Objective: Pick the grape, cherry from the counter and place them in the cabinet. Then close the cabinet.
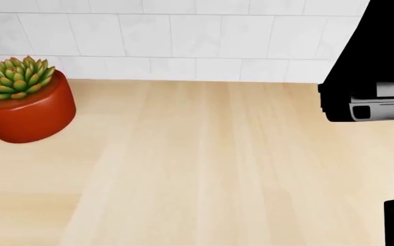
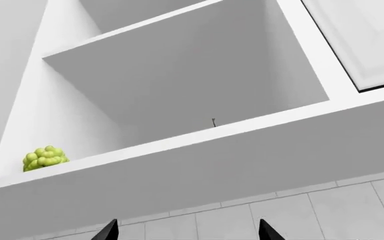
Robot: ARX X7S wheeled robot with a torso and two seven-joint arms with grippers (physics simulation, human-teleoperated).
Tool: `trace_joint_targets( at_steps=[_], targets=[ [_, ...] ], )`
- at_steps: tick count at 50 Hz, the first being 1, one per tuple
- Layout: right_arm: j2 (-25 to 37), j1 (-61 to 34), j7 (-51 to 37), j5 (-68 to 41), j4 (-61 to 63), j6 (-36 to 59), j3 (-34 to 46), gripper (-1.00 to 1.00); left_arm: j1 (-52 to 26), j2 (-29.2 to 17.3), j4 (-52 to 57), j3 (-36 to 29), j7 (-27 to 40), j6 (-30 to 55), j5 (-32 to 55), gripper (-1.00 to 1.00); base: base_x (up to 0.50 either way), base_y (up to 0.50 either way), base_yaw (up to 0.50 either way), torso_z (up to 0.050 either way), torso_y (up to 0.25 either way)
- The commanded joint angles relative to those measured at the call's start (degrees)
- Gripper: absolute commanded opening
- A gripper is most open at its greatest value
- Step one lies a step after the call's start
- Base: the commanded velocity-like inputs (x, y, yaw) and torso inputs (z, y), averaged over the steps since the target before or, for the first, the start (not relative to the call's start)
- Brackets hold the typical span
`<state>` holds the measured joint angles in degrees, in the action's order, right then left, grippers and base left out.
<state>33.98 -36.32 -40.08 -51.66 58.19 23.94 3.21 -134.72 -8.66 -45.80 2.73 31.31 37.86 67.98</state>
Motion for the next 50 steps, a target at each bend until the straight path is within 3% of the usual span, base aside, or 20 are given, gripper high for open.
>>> trace_joint_targets(
  at_steps=[1,8,18,23,34,50],
  targets=[
    [3.5,5.2,-1.4,-2.2,0.7,-0.9,1.2,1.00,-0.3,7.6,-1.4,-4.1,-6.9,-0.9,21.7,1.00,0.00,0.00,0.00,0.000,0.000],
    [3.5,5.4,-1.3,-1.4,0.1,-1.9,1.9,1.00,-0.2,8.5,-5.5,-8.2,-9.6,-2.5,22.5,1.00,0.00,0.00,0.00,0.000,0.000],
    [5.5,7.2,-1.6,-2.5,1.0,-3.9,0.9,1.00,-0.2,8.6,-8.9,-24.7,-12.5,-9.8,33.9,1.00,0.00,0.00,0.00,0.000,0.000],
    [4.8,6.5,-1.2,-1.0,0.0,-4.2,2.7,1.00,-0.3,8.6,-8.6,-29.7,-12.3,-12.0,37.6,1.00,0.01,0.00,0.00,0.000,0.000],
    [4.9,5.1,-1.4,-0.8,-0.9,-3.8,4.1,1.00,-0.3,8.6,-10.4,-34.5,-14.2,-14.3,39.6,1.00,0.01,-0.01,-0.02,0.005,0.000],
    [7.4,10.5,-1.2,-1.1,0.4,-8.3,1.8,1.00,-0.3,8.7,-2.3,-41.1,-11.7,-18.9,45.9,1.00,0.01,-0.01,-0.02,0.003,0.000]
  ],
)
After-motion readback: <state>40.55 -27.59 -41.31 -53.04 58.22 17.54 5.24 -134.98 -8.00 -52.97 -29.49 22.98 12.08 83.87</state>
